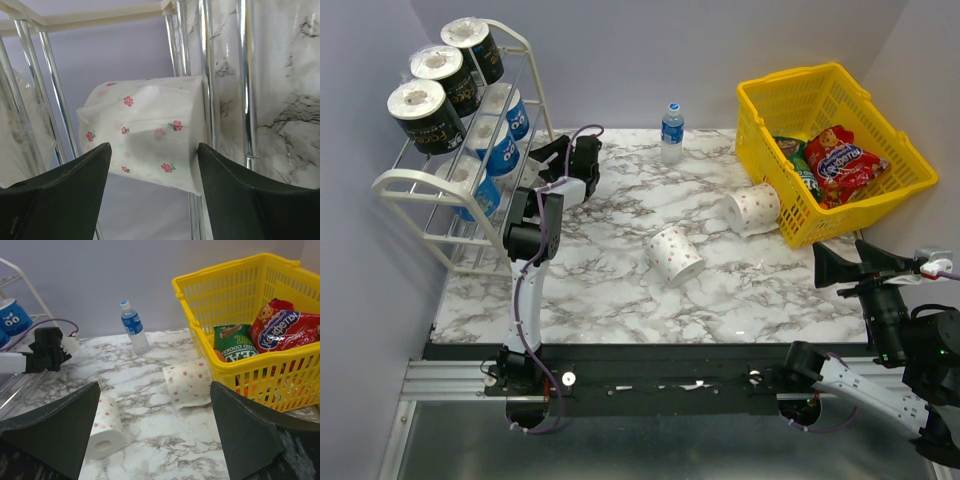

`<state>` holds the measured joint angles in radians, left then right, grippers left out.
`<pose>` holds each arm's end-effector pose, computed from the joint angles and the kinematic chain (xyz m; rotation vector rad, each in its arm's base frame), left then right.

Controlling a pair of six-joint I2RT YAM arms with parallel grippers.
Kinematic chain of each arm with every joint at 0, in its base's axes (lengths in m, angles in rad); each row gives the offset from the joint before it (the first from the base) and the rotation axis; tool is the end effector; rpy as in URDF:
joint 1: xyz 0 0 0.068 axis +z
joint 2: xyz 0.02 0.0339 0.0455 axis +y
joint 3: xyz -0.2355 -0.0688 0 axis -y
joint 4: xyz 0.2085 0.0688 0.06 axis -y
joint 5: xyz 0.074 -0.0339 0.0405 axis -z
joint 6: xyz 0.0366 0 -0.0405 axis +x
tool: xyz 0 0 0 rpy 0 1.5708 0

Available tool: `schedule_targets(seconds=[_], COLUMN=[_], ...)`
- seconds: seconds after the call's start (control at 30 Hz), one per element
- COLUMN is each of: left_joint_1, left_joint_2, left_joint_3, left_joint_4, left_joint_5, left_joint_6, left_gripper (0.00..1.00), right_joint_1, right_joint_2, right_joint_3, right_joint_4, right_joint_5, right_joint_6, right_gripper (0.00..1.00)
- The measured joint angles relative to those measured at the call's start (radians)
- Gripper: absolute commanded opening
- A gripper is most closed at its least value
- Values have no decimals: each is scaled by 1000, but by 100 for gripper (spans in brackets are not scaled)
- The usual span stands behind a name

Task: Place and organize the paper towels onto the shelf
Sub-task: Pick up the paper towel from the shelf.

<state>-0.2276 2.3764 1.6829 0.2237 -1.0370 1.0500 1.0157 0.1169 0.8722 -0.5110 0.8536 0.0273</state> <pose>0.4661 -0.0756 0.1476 0.6358 2.0413 1.5505 0.0192 -0.0214 0.3513 0.0466 1.4169 0.2981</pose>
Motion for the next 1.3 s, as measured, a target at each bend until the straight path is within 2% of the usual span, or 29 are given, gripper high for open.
schedule_targets(seconds=[0.93,1.03,1.3], left_joint_1=[24,26,36], left_joint_2=[64,64,70], left_joint_3=[-51,-51,-51], left_joint_4=[245,251,327], left_joint_5=[-56,-57,-69], left_joint_6=[220,225,282], left_gripper=[87,84,71], right_joint_1=[0,0,0], right_joint_2=[-2,-2,-5], right_joint_3=[0,-2,-5], right_joint_4=[28,37,47], right_joint_5=[10,10,10], right_joint_6=[-31,-37,-47], right_gripper=[100,100,100])
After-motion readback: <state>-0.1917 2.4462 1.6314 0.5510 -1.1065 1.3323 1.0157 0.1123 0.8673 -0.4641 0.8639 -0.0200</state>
